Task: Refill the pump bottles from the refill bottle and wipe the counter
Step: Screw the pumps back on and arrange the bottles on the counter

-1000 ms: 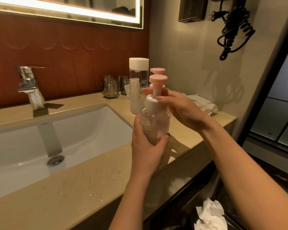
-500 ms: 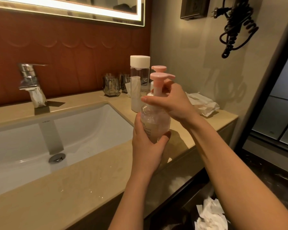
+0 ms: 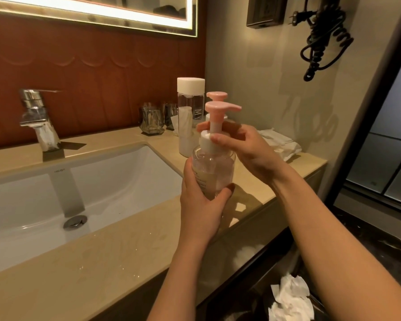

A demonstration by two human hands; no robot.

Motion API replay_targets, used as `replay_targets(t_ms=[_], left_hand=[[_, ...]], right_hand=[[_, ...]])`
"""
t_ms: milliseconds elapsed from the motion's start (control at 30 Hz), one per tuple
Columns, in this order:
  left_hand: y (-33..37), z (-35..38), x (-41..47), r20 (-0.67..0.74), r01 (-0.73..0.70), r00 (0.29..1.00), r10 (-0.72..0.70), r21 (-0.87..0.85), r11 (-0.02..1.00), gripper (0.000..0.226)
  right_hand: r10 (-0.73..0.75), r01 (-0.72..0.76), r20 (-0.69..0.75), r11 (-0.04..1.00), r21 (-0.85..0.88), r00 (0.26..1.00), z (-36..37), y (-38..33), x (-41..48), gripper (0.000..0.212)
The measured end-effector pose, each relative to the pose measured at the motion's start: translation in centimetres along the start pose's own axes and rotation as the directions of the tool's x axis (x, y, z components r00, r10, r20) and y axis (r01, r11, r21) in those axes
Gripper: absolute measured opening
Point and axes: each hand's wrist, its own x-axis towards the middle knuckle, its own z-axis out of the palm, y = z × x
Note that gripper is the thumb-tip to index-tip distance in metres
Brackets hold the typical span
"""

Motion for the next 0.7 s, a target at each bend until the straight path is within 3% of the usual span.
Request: replay_targets(t_ms=[333, 533, 700], left_hand=[[-0.1, -0.01, 0.13, 0.024, 0.009, 1.0, -0.008, -0.027, 1.0, 0.086], [-0.25, 0.03, 0.14, -0.021, -0.008, 1.0, 0.008, 0.021, 1.0, 0.086], [-0.04, 0.14, 0.05, -0.02, -0.024, 1.0, 0.024, 0.017, 1.0, 0.083]], right_hand=[[-0.035, 0.029, -0.154, 0.999, -0.04, 0.987, 0.62, -0.12, 0.49, 0.027], [-0.012, 0.0, -0.096, 0.993, -0.121, 0.995, 0.19, -0.78, 0.31, 0.018], [-0.075, 0.043, -0.129, 0.97, -0.239, 0.989, 0.62, -0.98, -0.3, 0.033]])
